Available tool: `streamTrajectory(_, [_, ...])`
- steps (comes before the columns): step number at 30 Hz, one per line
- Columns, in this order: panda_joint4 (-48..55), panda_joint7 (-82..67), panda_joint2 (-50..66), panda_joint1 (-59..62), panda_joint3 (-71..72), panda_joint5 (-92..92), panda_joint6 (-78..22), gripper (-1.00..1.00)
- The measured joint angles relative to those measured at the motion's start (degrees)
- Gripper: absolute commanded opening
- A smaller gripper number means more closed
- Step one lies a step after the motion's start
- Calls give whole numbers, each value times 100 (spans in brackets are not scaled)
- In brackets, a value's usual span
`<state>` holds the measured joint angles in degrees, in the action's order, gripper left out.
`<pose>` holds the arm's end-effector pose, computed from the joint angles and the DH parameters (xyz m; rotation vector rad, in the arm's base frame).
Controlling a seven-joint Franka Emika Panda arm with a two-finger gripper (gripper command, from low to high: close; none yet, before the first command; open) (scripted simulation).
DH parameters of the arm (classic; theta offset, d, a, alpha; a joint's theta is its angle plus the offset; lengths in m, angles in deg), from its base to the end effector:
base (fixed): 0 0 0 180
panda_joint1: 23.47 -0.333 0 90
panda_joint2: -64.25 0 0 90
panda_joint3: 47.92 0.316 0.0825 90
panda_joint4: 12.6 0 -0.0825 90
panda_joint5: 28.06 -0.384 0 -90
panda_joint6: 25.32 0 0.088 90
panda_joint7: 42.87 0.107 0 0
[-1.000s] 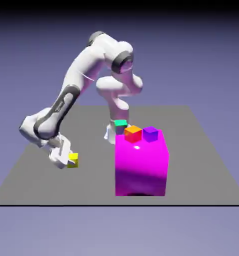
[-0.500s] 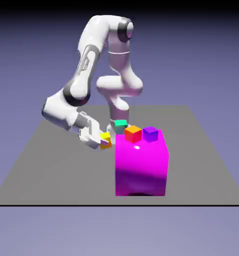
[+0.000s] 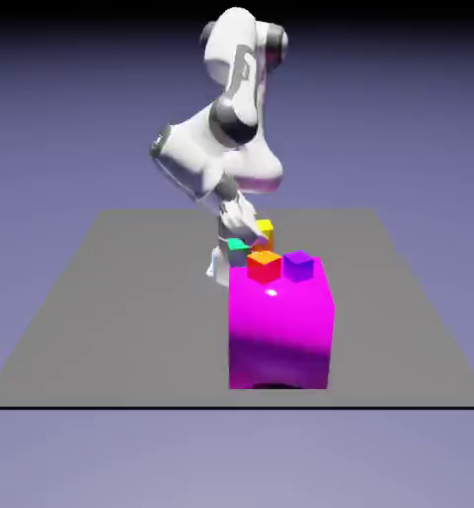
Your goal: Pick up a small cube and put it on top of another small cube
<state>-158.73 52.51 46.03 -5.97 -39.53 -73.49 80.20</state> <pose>0.3928 -0.0067 0.3705 -1.2137 2.4351 1.0241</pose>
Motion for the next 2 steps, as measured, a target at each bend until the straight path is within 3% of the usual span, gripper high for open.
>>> streamTrajectory(2, [178, 72, -55, 68, -94, 123, -248, 100])
